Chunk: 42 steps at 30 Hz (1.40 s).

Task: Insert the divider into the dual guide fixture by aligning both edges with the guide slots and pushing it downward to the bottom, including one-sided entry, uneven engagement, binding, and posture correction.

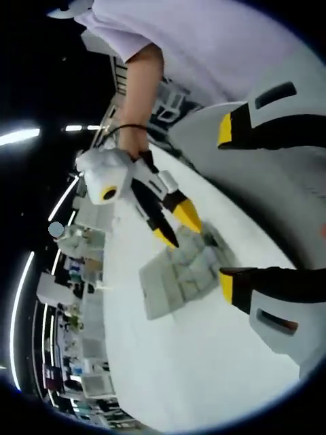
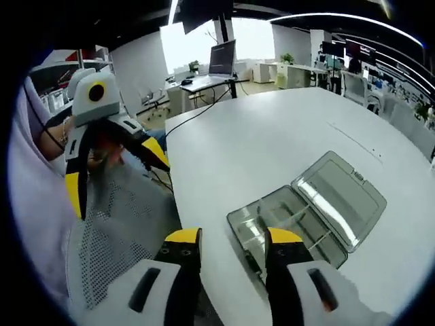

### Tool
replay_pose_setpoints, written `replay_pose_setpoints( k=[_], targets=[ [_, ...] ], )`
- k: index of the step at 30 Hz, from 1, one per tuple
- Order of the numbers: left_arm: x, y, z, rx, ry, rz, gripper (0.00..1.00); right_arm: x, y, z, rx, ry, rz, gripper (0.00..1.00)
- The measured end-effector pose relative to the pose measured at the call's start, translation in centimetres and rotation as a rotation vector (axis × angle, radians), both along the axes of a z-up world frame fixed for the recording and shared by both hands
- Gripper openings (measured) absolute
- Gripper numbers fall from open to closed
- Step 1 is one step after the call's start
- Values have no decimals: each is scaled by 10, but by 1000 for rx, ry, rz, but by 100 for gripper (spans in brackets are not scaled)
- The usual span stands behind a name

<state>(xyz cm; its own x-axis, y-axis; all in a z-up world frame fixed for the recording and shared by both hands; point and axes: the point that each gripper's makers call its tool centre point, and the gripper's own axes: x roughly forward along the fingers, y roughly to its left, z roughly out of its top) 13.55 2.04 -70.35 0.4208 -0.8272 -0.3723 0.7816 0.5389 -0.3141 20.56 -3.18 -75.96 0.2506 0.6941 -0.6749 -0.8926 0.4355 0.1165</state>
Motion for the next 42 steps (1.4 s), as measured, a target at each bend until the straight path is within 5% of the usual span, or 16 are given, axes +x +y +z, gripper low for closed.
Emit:
replay_pose_setpoints(
  k=[14, 42],
  targets=[
    [2, -2, -10, 23, 40, -9, 69, -3, -26, -7, 25, 58, -111, 36],
    [-1, 4, -12, 50, 58, 5, 67, 3, -114, -28, -85, 85, -286, 39]
  ],
)
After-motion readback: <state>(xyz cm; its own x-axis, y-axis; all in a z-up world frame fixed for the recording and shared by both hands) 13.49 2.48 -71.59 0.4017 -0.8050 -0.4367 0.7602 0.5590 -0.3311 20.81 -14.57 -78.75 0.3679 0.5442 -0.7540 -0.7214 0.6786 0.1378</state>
